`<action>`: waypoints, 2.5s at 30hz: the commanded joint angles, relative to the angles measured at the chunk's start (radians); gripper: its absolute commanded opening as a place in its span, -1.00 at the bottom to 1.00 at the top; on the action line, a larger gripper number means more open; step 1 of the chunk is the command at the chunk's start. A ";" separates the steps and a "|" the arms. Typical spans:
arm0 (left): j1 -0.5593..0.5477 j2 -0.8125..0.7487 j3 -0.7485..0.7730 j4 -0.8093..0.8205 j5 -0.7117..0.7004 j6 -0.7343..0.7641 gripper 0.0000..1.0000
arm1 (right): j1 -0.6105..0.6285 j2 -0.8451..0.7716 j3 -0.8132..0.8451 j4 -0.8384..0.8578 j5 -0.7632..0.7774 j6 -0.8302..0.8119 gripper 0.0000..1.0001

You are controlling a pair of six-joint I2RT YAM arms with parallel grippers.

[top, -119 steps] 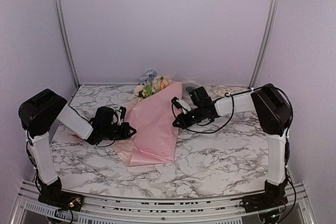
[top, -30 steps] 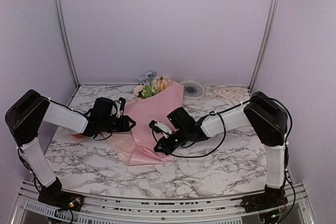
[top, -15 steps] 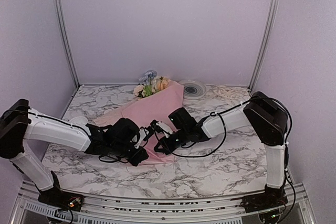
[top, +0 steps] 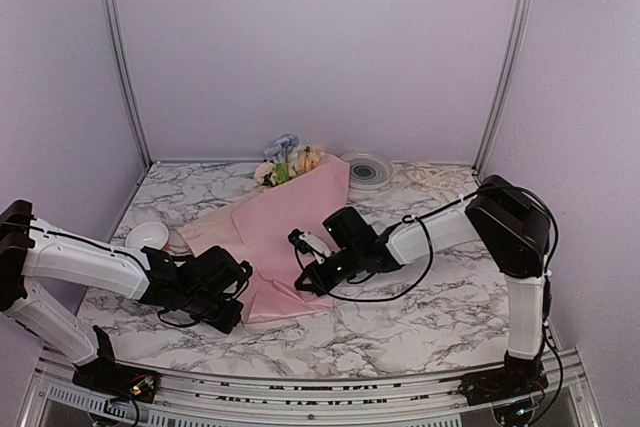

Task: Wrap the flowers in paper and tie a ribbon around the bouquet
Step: Pick up the two-thirds-folded wrapping paper from the center of the board, then fold the 2/3-folded wrapping paper at the center of the board.

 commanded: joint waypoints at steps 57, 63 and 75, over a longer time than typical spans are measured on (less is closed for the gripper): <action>0.519 -0.039 -0.138 0.724 0.204 -0.284 -1.00 | 0.009 0.004 -0.055 -0.121 0.051 0.020 -0.99; 0.449 -0.012 -0.002 0.651 0.207 -0.244 -1.00 | 0.010 0.019 -0.055 -0.127 0.050 0.018 -0.99; 0.364 0.176 0.328 0.519 0.209 -0.214 -1.00 | 0.010 0.019 -0.062 -0.099 0.001 0.037 -0.98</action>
